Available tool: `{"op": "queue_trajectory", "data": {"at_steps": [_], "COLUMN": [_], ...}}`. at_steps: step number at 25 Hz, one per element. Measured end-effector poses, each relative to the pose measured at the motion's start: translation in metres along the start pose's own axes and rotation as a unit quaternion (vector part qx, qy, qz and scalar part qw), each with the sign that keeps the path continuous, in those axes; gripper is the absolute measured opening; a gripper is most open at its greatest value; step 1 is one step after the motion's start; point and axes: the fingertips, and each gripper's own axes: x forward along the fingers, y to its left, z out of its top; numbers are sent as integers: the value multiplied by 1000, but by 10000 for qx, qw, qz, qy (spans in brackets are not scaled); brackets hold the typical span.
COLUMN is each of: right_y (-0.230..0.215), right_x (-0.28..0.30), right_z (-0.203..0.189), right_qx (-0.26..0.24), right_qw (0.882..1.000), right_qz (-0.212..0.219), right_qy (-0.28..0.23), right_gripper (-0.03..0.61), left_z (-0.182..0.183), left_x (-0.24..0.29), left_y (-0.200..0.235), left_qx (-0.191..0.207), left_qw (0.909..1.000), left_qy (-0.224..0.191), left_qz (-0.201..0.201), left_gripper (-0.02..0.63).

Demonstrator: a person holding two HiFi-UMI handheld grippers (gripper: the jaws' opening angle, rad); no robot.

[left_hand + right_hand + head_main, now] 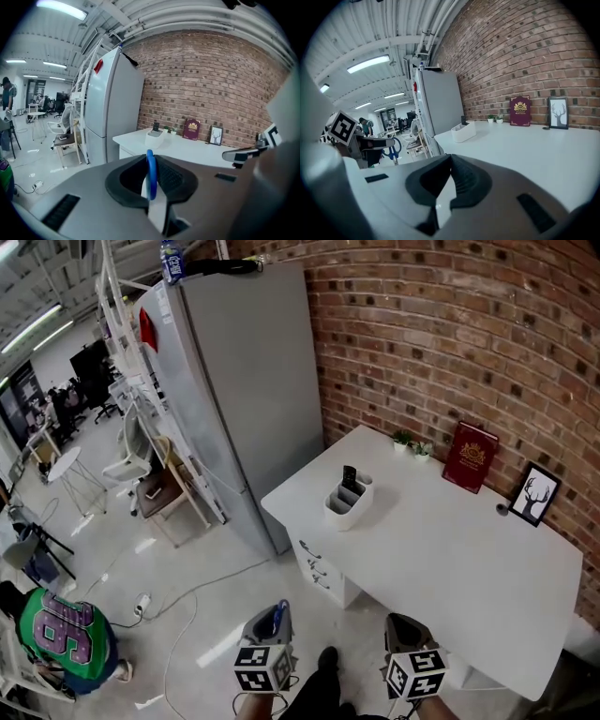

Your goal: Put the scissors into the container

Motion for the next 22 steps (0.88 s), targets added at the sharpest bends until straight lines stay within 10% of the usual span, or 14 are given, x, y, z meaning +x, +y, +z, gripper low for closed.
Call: {"op": "queue_trajectory", "data": {"at_steps": [22], "right_y": [-37], "right_x": [161], "right_z": [90], "right_qx": [250], "right_qw": [9964], "right_qz": [-796], "right_qy": [-161], "right_gripper": [0], "left_z": [125], "left_x": [194], "left_y": [58], "left_qx": [311], "left_qw": [9953], "left_qy": [-280], "left_qz": [-870], "left_gripper": [46]}}
